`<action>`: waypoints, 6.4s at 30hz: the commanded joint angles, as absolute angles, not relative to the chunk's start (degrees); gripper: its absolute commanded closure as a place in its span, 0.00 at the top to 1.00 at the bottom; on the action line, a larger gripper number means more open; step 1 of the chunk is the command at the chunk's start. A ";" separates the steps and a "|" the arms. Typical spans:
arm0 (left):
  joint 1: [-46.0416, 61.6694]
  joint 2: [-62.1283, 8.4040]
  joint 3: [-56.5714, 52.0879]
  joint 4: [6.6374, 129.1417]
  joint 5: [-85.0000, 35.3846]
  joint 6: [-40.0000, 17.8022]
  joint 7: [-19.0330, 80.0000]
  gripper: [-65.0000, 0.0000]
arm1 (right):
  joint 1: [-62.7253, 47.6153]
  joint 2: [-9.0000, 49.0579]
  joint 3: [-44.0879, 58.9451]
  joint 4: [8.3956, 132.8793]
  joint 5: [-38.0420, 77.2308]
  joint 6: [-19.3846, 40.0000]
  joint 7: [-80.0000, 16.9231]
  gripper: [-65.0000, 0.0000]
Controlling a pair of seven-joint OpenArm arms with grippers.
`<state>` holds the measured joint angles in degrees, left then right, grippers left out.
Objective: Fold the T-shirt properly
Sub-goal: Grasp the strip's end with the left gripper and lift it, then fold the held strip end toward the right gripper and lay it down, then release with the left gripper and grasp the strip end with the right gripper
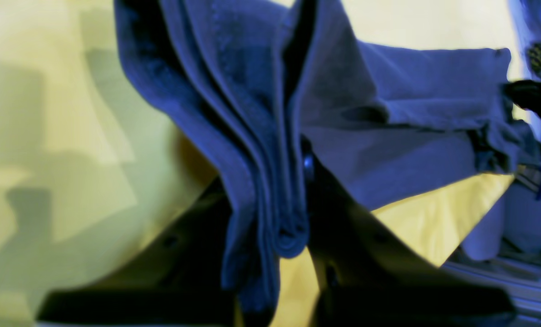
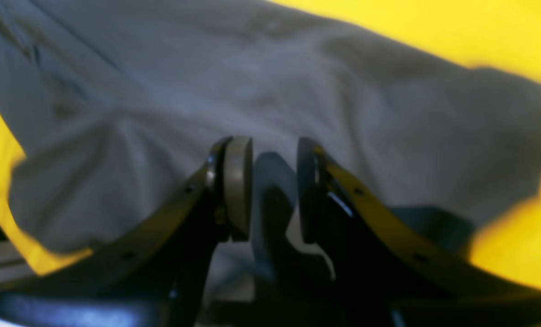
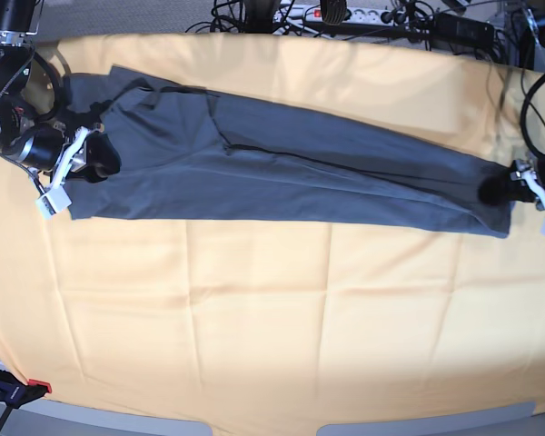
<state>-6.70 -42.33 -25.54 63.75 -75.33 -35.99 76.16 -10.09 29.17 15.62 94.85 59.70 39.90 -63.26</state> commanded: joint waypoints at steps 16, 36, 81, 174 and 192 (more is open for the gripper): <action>-7.81 -46.63 -30.13 67.37 -85.00 -34.81 80.00 0.00 | -9.63 25.39 16.14 95.55 59.72 40.00 -62.08 0.30; -0.14 -32.45 -30.02 86.91 -85.00 -35.03 80.00 0.00 | -9.67 23.81 16.14 95.55 59.55 40.00 -61.73 0.30; -0.78 -16.67 -25.34 86.91 -83.74 -40.00 78.00 0.00 | -8.49 23.92 16.14 95.83 60.05 40.00 -62.15 0.30; 2.42 -24.25 -41.21 87.26 -63.09 -30.44 69.14 0.00 | -1.43 29.87 28.21 113.51 79.81 38.63 -77.97 0.00; 4.25 -23.81 -41.21 87.26 -63.99 -30.44 69.47 0.00 | -0.60 9.56 3.20 116.38 58.24 40.00 -66.15 0.00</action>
<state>4.82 -22.85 -40.91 86.37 -62.59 -30.26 70.35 -1.58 9.58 3.09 115.57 56.40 39.70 -68.07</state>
